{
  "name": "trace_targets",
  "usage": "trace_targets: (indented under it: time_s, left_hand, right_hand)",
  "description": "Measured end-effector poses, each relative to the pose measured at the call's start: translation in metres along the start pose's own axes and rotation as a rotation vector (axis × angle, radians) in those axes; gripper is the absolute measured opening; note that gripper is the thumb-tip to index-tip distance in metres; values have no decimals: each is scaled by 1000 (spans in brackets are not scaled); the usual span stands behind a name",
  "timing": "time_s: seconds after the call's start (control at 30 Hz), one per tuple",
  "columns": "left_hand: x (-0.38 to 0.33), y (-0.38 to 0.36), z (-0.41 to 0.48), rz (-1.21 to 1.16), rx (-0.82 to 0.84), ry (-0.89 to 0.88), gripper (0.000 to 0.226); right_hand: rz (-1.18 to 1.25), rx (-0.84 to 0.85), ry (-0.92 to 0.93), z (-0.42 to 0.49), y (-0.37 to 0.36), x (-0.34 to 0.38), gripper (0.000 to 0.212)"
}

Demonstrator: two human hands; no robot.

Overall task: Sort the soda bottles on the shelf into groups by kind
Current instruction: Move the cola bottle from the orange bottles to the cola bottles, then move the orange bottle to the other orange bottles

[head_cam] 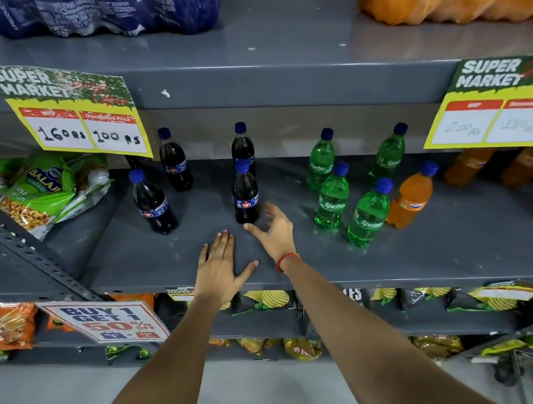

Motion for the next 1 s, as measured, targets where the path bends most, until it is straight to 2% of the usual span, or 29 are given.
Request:
trace_targets:
  time_s: [0.23, 0.37, 0.5, 0.63, 0.7, 0.83, 0.9, 1.0]
  left_hand:
    - [-68, -10, 21, -49, -105, -108, 75]
    - [-123, -23, 42, -28, -55, -135, 80]
    - [-155, -33, 53, -25, -29, -71, 88]
    - [-173, -41, 57, 2, 6, -79, 90]
    - [-182, -45, 58, 8, 29, -89, 91]
    - [-196, -52, 62, 55, 56, -96, 96]
    - [-197, -52, 62, 80, 53, -98, 100]
    - [-197, -54, 60, 94, 49, -105, 103]
  right_hand:
    - [-6, -209, 118, -55, 93, -39, 30]
    - [-52, -320, 72, -72, 162, -77, 17]
    - [-76, -443, 45, -69, 217, -98, 8]
    - [-3, -540, -30, -48, 253, -107, 16]
    - [3, -533, -100, -30, 263, -108, 36]
    - [-38, -417, -209, 2, 268, -102, 76]
    - [-46, -389, -220, 12, 265, -98, 81]
    - [-28, -393, -234, 18, 260, -96, 71]
Point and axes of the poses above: each hand's wrist, its own z-axis towards the middle knuckle, its own y-axis out of the back of the hand, x = y × z, the point moved 3 cm from there along z, towards the middle knuckle, and after that the axes turned 14 degrees about -y, right-handed, at the moved point
